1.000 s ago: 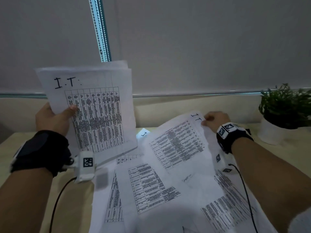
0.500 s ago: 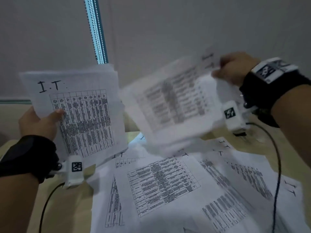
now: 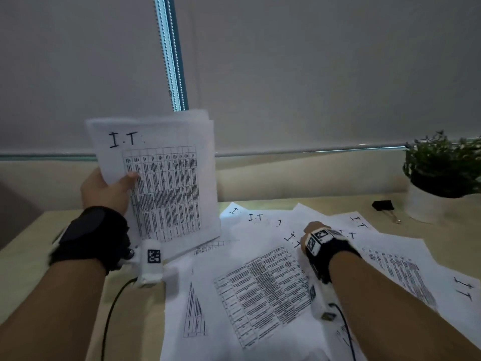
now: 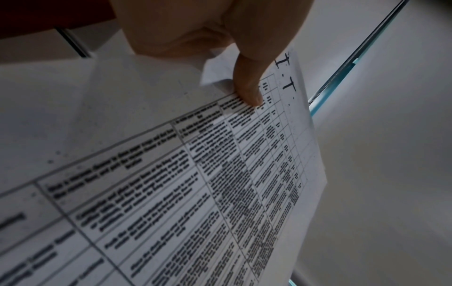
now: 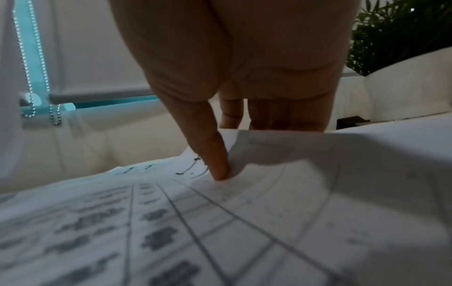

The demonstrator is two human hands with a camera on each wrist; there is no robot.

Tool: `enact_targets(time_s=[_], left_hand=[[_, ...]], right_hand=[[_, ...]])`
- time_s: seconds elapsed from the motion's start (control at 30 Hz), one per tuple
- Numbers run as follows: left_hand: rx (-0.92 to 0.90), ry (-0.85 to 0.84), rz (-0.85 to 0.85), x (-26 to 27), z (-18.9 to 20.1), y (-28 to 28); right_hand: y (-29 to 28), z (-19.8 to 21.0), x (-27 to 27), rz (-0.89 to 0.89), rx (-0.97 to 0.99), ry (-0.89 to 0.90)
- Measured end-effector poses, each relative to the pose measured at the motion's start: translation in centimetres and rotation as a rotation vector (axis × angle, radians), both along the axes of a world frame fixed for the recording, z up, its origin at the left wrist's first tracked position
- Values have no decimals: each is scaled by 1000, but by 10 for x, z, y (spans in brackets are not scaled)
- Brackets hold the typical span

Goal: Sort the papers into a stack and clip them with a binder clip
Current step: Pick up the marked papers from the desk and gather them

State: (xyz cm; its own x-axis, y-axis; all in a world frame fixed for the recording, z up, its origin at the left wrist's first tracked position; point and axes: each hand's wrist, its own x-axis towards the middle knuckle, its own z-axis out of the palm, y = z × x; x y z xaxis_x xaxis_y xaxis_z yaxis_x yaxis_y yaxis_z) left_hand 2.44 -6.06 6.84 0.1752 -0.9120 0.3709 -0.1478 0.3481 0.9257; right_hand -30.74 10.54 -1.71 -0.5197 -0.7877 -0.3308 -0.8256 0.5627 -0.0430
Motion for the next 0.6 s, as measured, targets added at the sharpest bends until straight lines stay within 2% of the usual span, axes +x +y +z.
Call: enact_targets(time_s=[0.07,0.13,0.23,0.33,0.4,0.5,0.6], left_hand=[[5,-21,10,-2,3,3],[7,-52,11,-2,9,7],[-18,-77,5,-1,26,9],[-52,-96,-50,-13,46,13],[-82,-128,-114,-31,57,17],[-116,-101,-226,-61,69,31],[-131,-44,-298,-78,70,43]], right_hand=[[0,13,-2,144,73,154],[-1,41,-9,170,49,134],[-10,119,-13,121,-187,17],[-20,204,10,302,-432,78],[-30,247,35,451,-609,112],[-47,278,75,646,-790,172],[-59,282,95,658,-825,194]])
